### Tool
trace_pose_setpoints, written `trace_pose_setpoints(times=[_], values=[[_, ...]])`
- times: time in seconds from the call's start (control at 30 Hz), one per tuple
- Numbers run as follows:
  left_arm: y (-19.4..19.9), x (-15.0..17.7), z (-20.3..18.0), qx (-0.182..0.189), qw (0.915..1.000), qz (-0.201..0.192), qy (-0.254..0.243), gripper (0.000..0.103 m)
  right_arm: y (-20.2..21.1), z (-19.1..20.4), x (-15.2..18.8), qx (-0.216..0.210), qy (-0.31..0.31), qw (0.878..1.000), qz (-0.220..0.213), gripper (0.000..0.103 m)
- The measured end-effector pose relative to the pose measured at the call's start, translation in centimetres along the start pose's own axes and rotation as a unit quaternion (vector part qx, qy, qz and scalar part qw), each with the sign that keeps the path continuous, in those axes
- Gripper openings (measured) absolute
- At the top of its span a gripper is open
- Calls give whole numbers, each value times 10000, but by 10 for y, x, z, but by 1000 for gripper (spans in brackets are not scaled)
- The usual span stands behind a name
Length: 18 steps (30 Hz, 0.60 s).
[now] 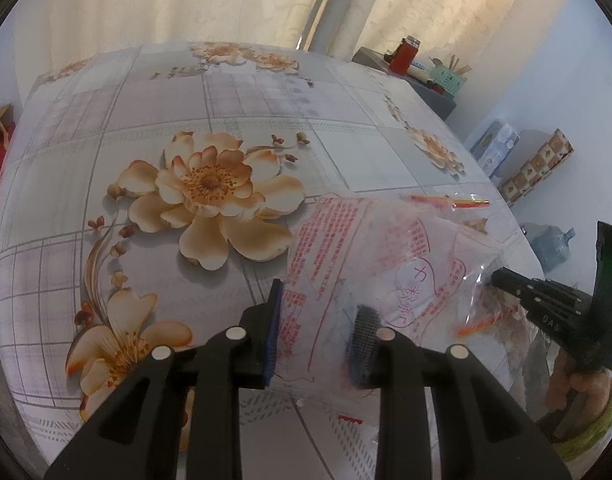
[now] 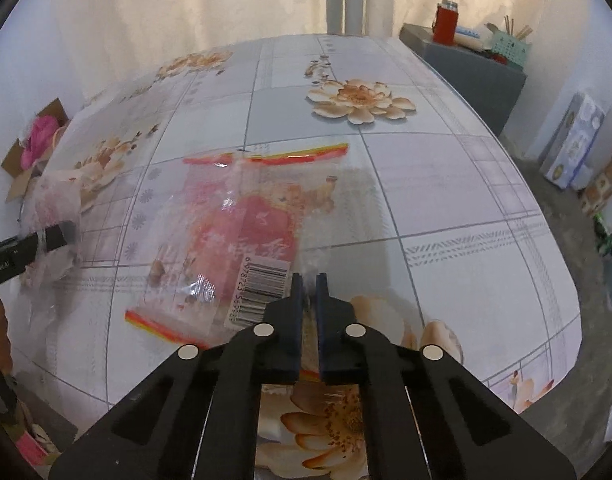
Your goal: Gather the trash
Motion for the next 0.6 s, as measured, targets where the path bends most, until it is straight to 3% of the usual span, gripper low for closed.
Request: trace_pose_setpoints(times=[0.03,0.1,0.2,0.37,0.6], values=[[1,0,-2,44,10000,10,0,30,2,-2,0,-4,-48,10000,-17,3],[3,2,-6,152,9999,28,42,52,5,-7,2,6,-138,9999,-50,2],[7,3,-10,138,9999,52,-45,69,13,-14,4,10,-268,9996,-93,1],[7,4,-15,138,9997,134,-114,76,23,-31,11,7,-510,9986,-158,1],[-12,1,-20,-501,9963,250,-653,76,28,-41,18,-93,-764,9968,-204,1]])
Point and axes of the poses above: each gripper's, at about its wrist camera, not at the fingertips, and y roughly against the way its jaws point, z to its left, x to its underside, the point moved 10 cm from there along -y, roughly the way its jaws point, and after that the axes turned 7 degrees about -z, right-handed, at the moved point
